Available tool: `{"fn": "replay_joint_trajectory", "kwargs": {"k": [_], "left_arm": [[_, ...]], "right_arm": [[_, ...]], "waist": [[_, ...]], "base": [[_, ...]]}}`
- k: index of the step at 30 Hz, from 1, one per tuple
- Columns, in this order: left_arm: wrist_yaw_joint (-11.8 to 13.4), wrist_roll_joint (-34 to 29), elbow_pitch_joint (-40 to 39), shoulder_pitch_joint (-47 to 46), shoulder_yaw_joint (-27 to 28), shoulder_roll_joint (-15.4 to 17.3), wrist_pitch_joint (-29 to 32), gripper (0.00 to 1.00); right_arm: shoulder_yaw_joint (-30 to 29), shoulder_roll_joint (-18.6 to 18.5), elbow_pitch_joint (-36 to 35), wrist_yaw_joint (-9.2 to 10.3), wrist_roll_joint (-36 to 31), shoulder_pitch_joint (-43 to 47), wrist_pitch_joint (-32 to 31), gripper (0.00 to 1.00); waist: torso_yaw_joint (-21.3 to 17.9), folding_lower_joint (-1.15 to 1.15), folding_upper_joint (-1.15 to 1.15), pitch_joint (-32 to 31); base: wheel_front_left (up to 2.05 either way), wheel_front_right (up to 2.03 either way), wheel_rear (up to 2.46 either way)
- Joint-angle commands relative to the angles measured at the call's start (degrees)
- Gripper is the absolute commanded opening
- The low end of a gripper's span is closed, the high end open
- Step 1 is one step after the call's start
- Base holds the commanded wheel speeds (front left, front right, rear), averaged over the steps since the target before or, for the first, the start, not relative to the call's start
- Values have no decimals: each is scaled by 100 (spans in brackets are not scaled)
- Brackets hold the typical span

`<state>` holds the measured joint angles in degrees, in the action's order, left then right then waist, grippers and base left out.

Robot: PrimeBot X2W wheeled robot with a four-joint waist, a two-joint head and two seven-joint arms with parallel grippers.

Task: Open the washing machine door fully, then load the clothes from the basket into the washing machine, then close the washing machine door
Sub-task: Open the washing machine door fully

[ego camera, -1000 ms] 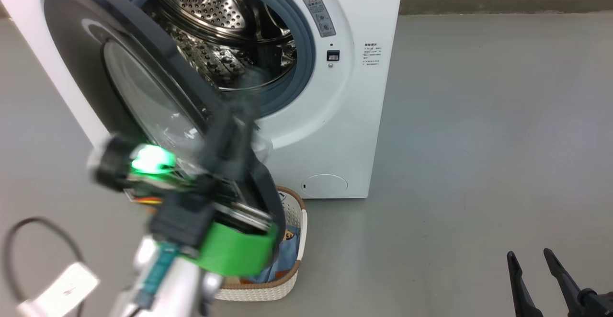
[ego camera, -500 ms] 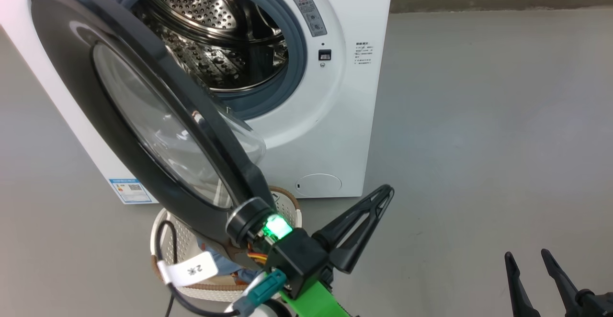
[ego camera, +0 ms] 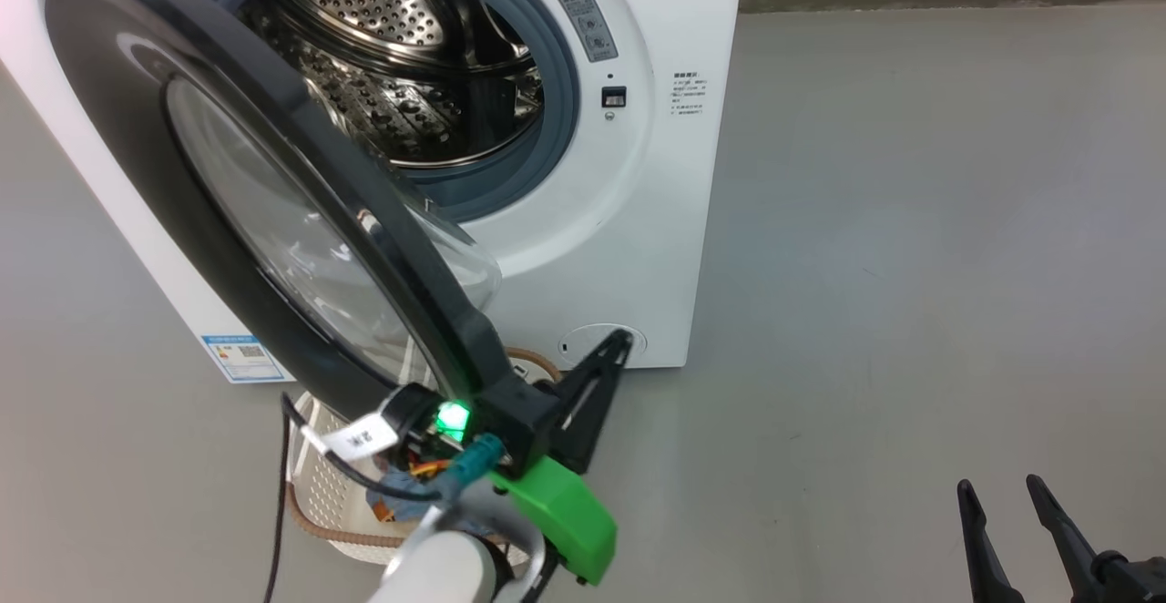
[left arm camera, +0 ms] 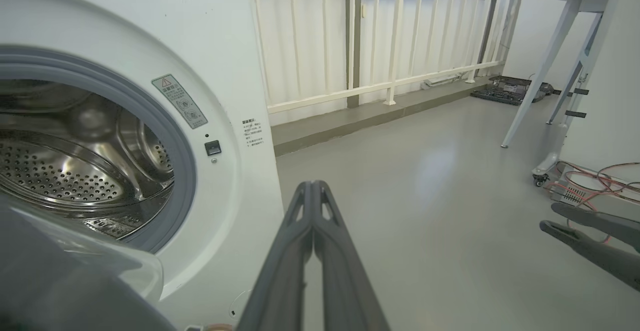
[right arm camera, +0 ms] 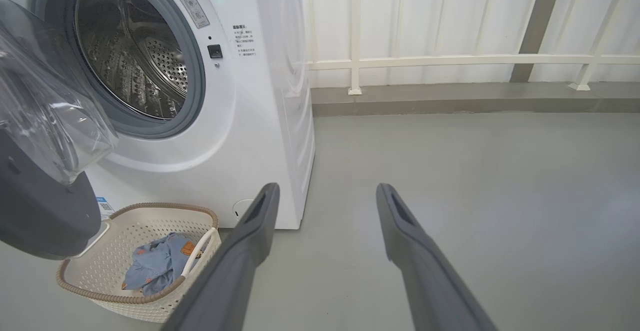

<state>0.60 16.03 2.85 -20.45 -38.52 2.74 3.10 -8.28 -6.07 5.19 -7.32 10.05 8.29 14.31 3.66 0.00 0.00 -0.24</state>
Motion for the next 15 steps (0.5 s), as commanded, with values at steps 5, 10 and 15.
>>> {"fn": "replay_joint_trajectory", "kwargs": {"k": [5, 10, 15], "left_arm": [[186, 156, 343, -412, 388, 16, -123, 0], [275, 251, 661, -480, 494, 16, -176, 0], [356, 286, 872, -535, 608, 57, -249, 0]], "right_arm": [[132, -70, -113, -17, -74, -131, 69, 100], [139, -76, -103, -17, -76, -163, 69, 100], [151, -110, -126, -17, -99, -170, 69, 100]], "waist": [[-39, 0, 0, 15], [-71, 0, 0, 41], [-93, 0, 0, 68]], "base": [[0, 0, 0], [0, 0, 0], [0, 0, 0]]}}
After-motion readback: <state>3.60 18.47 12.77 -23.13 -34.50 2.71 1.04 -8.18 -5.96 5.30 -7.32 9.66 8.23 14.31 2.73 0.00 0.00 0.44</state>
